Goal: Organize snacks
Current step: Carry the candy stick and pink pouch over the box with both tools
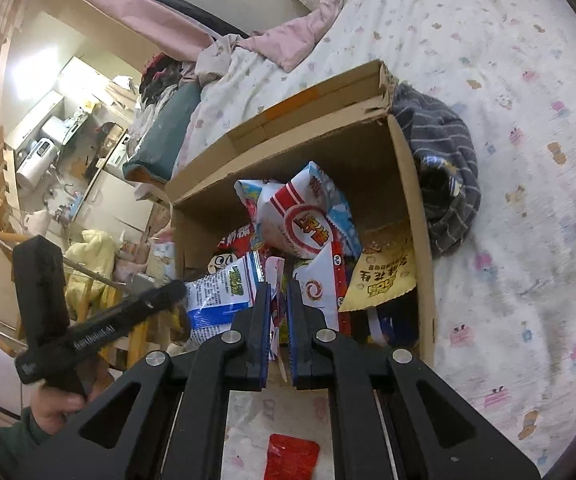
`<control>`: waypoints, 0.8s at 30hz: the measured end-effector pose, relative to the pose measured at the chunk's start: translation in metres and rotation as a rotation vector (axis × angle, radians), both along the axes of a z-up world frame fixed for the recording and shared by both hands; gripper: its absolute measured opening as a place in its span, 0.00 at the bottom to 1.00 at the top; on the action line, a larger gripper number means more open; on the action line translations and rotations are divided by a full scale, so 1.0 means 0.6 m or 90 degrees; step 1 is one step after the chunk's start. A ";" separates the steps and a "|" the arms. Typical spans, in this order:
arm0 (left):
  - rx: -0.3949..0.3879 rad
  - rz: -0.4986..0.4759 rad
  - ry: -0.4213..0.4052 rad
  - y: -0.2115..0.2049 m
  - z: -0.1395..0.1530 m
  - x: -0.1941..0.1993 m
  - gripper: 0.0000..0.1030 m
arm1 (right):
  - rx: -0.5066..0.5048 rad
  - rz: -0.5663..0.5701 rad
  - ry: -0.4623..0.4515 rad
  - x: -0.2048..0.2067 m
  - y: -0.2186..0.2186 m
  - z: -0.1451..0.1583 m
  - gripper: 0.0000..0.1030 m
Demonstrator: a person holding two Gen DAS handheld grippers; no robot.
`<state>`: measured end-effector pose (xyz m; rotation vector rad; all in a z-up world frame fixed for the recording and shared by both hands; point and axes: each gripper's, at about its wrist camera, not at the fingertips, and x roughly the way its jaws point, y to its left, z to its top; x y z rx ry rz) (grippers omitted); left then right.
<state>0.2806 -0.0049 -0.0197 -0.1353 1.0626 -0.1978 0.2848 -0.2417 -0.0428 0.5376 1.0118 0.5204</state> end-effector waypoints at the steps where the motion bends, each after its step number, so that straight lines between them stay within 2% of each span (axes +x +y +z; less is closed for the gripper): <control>1: 0.021 0.002 -0.005 -0.004 -0.007 0.005 0.23 | -0.001 -0.001 0.001 0.000 0.000 0.000 0.08; 4: -0.011 0.024 0.013 0.009 -0.024 0.018 0.22 | -0.011 -0.012 0.001 0.006 -0.003 0.001 0.07; 7: 0.029 0.005 -0.001 -0.001 -0.034 0.026 0.22 | -0.007 -0.021 0.001 0.009 -0.011 0.001 0.07; 10: 0.033 0.013 0.026 0.001 -0.055 0.034 0.22 | -0.003 -0.025 0.005 0.013 -0.014 -0.001 0.07; 18: 0.003 0.033 -0.020 0.016 -0.021 0.046 0.23 | 0.003 0.010 0.031 0.016 0.009 -0.018 0.07; 24: -0.024 0.066 0.000 0.037 -0.030 0.059 0.23 | -0.015 0.035 0.048 0.014 0.030 -0.029 0.08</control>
